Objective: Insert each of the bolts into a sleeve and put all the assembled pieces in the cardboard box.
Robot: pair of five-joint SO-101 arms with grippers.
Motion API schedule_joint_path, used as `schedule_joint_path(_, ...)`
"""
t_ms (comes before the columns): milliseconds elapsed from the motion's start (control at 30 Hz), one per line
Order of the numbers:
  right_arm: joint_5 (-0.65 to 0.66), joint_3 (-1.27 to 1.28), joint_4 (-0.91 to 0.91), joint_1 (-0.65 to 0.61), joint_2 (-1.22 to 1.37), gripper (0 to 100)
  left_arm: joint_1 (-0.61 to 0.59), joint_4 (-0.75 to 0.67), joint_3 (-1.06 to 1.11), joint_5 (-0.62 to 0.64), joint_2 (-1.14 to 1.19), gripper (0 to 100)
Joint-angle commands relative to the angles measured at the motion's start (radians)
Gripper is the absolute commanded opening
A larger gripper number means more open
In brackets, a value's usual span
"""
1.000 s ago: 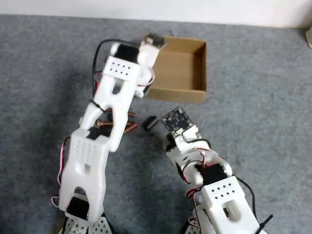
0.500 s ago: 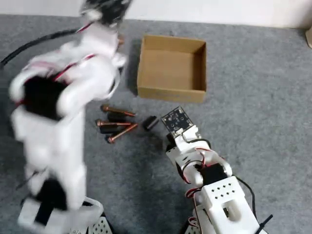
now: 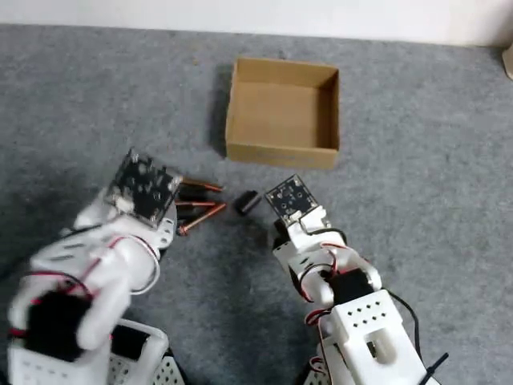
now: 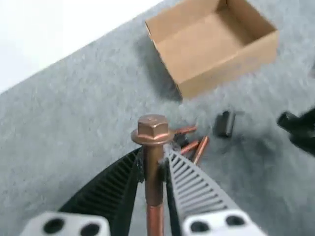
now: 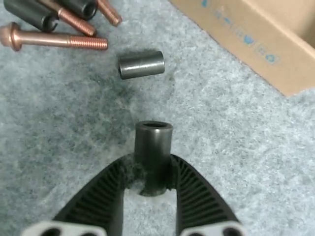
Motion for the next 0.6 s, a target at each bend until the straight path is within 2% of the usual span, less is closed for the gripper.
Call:
schedule_joint_path(0, -0.1, -0.005, -0.084, 0.004, -0.041, 0.4, 0.021, -0.396, 0.3, 0.055, -0.211, 1)
schedule_joint_path(133, -0.198, 0.019, -0.199, -0.041, -0.159, 0.4, 0.054, -0.637, 0.367, 0.173, -0.262, 1)
schedule_joint_path(267, -0.227, 0.028, -0.232, -0.18, -0.332, 0.4, 0.053, -0.818, 0.377, 0.359, -0.262, 1)
schedule_joint_path(333, -0.227, 0.031, -0.229, -0.262, -0.41, 0.4, 0.061, -0.905, 0.403, 0.41, -0.263, 1)
schedule_joint_path(433, -0.226, 0.062, -0.209, -0.335, -0.51, 0.4, 0.058, -0.999, 0.447, 0.4, -0.271, 1)
schedule_joint_path(567, -0.226, 0.127, -0.194, -0.346, -0.621, 0.4, 0.059, -1.01, 0.473, 0.387, -0.272, 1)
